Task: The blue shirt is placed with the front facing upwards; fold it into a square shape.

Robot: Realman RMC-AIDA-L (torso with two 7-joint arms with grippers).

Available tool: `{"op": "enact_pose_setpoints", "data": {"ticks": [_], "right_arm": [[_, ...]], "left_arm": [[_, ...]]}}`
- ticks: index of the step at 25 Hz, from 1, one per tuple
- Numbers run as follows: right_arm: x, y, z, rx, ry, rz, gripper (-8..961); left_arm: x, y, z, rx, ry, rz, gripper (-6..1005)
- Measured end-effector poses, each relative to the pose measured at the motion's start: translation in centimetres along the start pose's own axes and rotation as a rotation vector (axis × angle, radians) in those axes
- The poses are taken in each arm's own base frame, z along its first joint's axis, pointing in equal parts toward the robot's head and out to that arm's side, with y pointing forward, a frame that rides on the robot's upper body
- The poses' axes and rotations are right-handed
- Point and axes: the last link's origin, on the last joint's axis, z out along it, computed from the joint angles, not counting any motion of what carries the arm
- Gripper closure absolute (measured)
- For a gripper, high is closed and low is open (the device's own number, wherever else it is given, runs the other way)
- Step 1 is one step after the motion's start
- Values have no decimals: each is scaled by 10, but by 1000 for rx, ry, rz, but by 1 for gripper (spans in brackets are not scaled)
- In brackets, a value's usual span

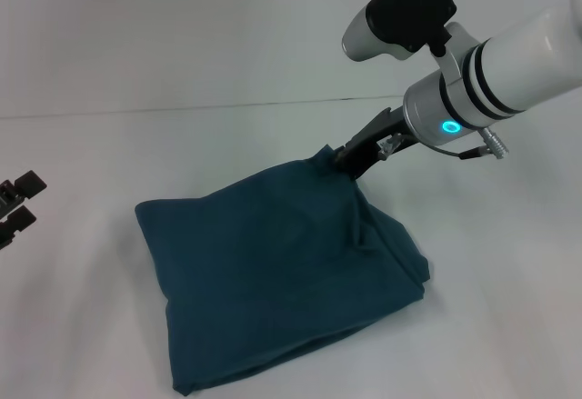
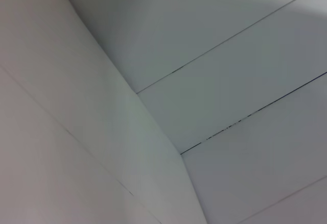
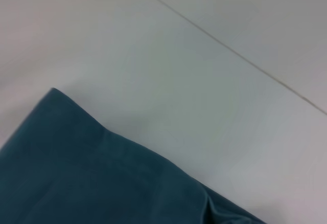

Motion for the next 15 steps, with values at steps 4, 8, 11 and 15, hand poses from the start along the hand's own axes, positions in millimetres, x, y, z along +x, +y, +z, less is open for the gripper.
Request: {"op": "enact_pose_setpoints", "data": {"ticks": [4,8,11,15], "right_arm": [[-1,-5,2,32,-14,4,868],[-3,-8,3,54,-29,14,852],[-3,-9,6,61,-31,13,839],[-2,-9,10,63,-25,13,823]], "left_arm": [[-1,0,0,-2,-1,-2,50],[-2,0,-1,0,-1,-5,50],[-2,-1,-2,1,0,-7,50],[-3,-1,-2,3,1,-9,50]]}}
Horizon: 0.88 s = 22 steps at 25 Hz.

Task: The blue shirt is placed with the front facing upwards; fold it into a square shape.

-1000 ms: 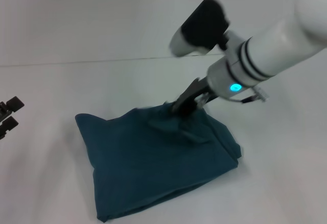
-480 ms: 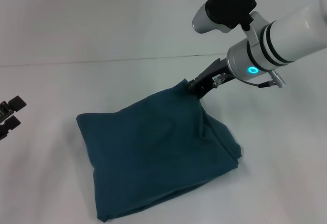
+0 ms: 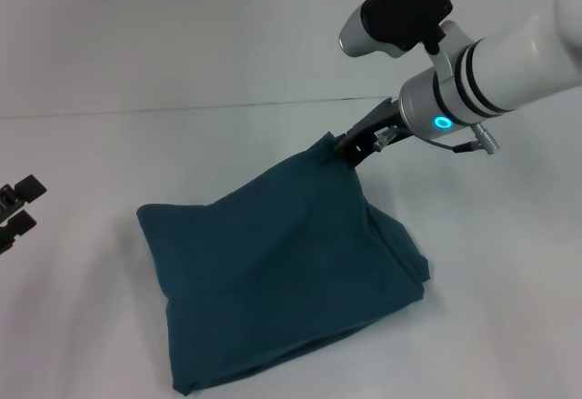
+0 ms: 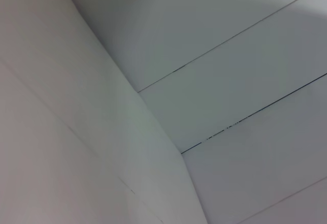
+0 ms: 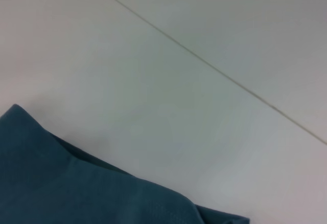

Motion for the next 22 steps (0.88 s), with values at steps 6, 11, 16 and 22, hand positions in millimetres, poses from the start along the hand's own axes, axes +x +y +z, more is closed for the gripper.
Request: {"op": "enact_pose_setpoints", "data": {"ticks": [6,11,16,22], "right_arm": [[0,-11,0,61,-2,24,799],[1,-31,-8,126,-24,113,778],[5,-34,-17,50,-31,212,668],[23,-5,-36,-336,-50,361,476]], "left_arm": [[-1,-1,0,1,-1,-4,50],[-2,1,3,-9,-6,-7,50],[-1,2,5,-17,-9,-9,50],[-1,4,4,-30,-19,-11,50]]}}
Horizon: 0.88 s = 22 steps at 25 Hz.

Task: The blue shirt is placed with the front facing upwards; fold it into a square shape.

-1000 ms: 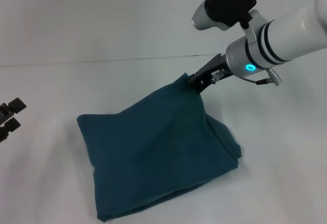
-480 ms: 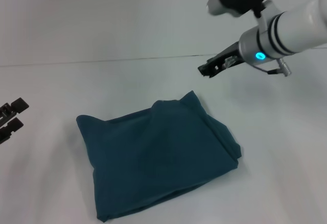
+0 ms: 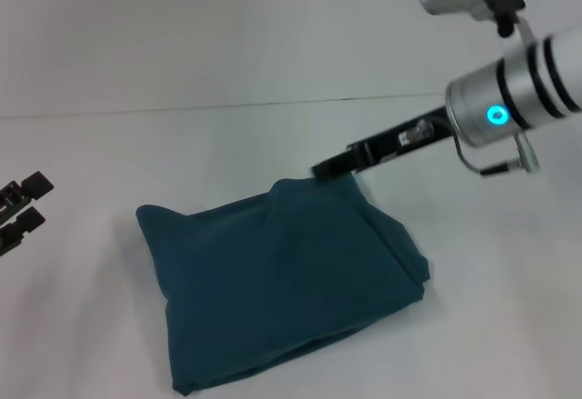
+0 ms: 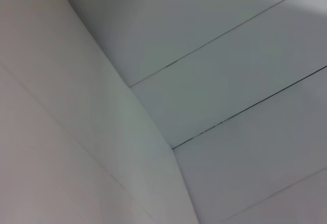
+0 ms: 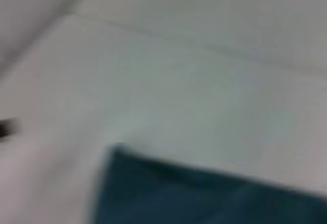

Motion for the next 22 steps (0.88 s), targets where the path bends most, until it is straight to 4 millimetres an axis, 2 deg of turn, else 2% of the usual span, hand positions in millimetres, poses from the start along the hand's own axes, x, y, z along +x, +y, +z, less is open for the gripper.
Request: {"op": "enact_pose_setpoints", "data": {"ticks": [3,6,11,16,22], "right_arm": [[15,16,-7,-199,2,74,484],[28,20,-7,-283,26,131,490],[47,8,-3,-291,79,231,490],[62,-12,-13,-252,99,343,490],[81,-20,-16,-250,122,431,489]], "left_arm": [[0,3,0,-19,-20,-8,50],[-1,5,0,-27,-26,-13,50],[-1,5,1,-29,-36,-12,50],[-3,5,1,-28,-37,-18,50],[-4,4,2,-24,-34,-17,50]]}}
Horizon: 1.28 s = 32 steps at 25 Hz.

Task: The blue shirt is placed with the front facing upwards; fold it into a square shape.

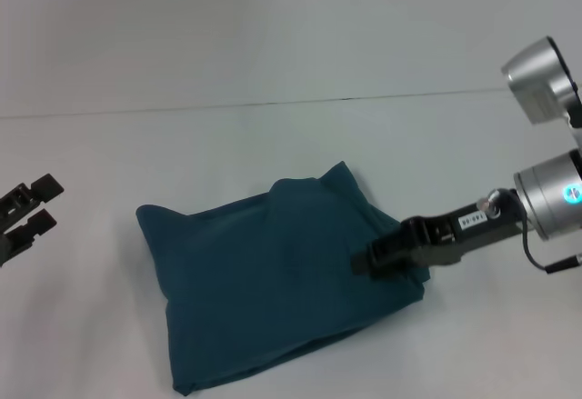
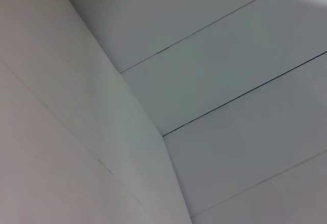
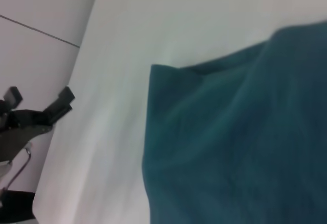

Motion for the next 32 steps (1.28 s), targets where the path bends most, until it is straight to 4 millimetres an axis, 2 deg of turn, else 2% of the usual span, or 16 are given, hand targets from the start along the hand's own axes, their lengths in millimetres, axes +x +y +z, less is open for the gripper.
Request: {"op": "enact_pose_setpoints", "data": {"ticks": [10,14,18,21,26,32], "right_arm": [[4,-24,17,144,4,36,489],[-3,-13,12,90,-19,14,489],[-11,6,-7,-2,-50,-29,489],[-13,11,-15,-36,-67,-35,490],[-9,8,-17,-50,-76,-30,490],[-6,2,-24,-56,-99,-14,490]], "left_arm": [[-2,1,4,-3,-14,1,50],[-4,3,8,-13,-44,0,50],[-10,12,29,-34,-161,-31,50],[-21,20,52,-40,-266,-59,50],[-40,28,86,-38,-376,-71,50],[-52,27,102,7,-435,-95,50]]}}
